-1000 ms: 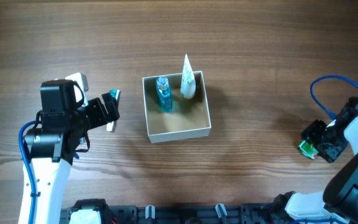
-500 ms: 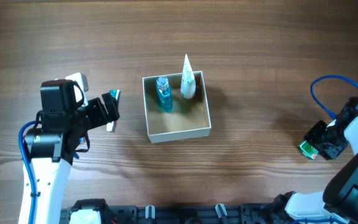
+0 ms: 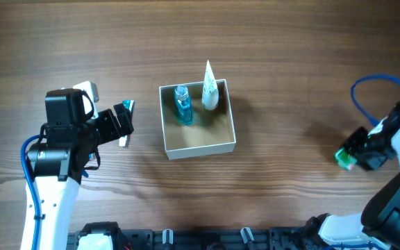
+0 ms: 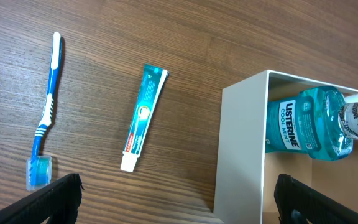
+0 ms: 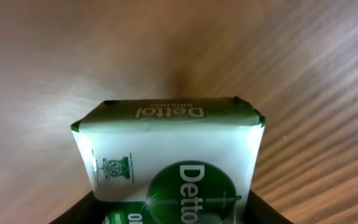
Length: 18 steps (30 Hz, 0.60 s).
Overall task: Pack container
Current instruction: 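Grasp the green Dettol soap bar with the right gripper, then carry the soap bar into the box and lower it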
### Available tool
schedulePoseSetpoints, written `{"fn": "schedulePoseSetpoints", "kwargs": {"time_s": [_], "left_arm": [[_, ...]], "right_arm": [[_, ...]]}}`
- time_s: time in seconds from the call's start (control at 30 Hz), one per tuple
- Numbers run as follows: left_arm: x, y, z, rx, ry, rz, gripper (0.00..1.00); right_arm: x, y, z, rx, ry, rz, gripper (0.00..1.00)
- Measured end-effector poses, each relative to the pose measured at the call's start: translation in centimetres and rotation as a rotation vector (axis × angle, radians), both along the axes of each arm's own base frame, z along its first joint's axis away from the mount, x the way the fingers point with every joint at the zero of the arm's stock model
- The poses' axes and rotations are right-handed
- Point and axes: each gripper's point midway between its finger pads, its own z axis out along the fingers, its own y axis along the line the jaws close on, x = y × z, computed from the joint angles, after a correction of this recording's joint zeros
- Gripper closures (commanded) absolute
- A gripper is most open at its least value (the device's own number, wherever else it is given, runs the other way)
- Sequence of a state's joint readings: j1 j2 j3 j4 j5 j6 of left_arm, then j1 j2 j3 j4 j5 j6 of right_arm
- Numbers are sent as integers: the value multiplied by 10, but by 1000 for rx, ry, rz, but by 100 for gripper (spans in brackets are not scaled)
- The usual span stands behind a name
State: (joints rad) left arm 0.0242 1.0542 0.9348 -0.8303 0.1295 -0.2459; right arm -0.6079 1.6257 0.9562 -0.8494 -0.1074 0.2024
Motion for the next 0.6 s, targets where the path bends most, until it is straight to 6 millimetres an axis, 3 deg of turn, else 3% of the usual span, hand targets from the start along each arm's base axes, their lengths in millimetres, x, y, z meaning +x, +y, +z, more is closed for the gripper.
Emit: {"fn": "schedulePoseSetpoints", "kwargs": {"time_s": [0.07, 0.17, 0.27, 0.4, 0.5, 0.6], "left_arm": [[0, 0, 0, 0, 0, 0, 0], [0, 0, 0, 0, 0, 0, 0], [0, 0, 0, 0, 0, 0, 0], [0, 0, 0, 0, 0, 0, 0], [0, 0, 0, 0, 0, 0, 0], [0, 0, 0, 0, 0, 0, 0]], "right_arm": [[18, 0, 22, -14, -63, 38, 96], [50, 9, 74, -62, -181, 159, 96], [80, 38, 131, -129, -319, 363, 96], [101, 112, 192, -203, -481, 750, 96], [98, 167, 207, -229, -544, 1021, 96], [88, 218, 208, -237, -575, 1286, 96]]}}
